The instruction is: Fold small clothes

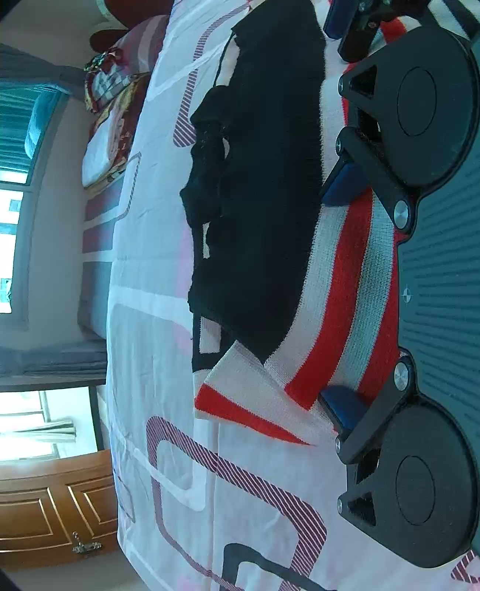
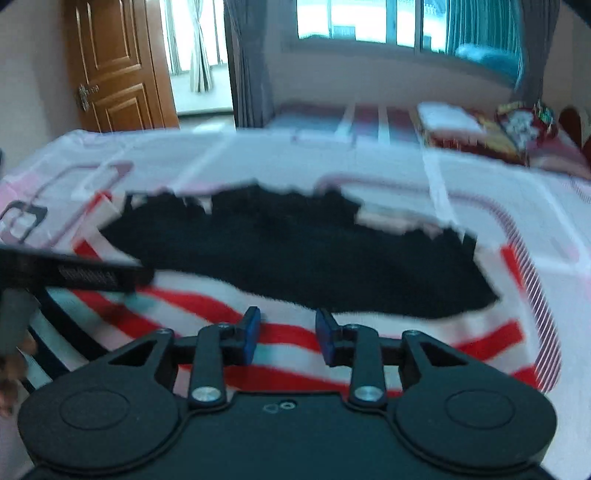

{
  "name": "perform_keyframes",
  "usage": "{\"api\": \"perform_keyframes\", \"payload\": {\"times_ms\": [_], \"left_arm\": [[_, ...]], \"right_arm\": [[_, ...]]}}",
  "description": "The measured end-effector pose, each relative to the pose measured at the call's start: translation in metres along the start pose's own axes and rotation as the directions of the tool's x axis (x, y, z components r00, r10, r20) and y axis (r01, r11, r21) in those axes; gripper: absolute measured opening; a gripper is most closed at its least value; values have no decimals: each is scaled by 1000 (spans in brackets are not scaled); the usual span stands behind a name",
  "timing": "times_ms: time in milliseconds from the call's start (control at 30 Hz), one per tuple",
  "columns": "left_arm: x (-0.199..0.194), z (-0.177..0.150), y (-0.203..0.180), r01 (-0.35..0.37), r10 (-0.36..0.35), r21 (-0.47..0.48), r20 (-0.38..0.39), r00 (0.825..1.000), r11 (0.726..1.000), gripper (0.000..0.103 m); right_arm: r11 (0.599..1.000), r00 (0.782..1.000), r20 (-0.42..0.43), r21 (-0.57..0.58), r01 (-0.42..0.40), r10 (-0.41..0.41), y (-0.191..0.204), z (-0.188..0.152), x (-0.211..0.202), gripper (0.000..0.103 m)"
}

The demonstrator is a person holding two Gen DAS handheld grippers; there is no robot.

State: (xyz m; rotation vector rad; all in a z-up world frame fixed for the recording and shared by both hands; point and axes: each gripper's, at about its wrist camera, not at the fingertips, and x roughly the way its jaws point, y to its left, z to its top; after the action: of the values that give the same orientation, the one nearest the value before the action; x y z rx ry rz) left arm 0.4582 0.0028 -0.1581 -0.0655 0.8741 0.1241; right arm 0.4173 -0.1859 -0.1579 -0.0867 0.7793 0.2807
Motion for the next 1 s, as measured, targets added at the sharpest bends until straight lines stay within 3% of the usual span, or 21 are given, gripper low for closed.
{"api": "perform_keyframes", "payload": {"times_ms": [333, 767, 1000], "left_arm": [[-27, -7, 6, 18, -19, -26, -32, 999, 999, 103], [-51, -28, 9, -32, 31, -13, -77, 997, 999, 103], [-70, -53, 21, 15, -24, -74, -126, 992, 997, 103]], "right_arm": [[999, 998, 42, 29, -38, 36, 7, -3, -29, 34], [998, 998, 32, 32, -55, 54, 16, -14, -44, 38], [997, 997, 44, 40, -63, 61, 19, -20, -53, 38]]}}
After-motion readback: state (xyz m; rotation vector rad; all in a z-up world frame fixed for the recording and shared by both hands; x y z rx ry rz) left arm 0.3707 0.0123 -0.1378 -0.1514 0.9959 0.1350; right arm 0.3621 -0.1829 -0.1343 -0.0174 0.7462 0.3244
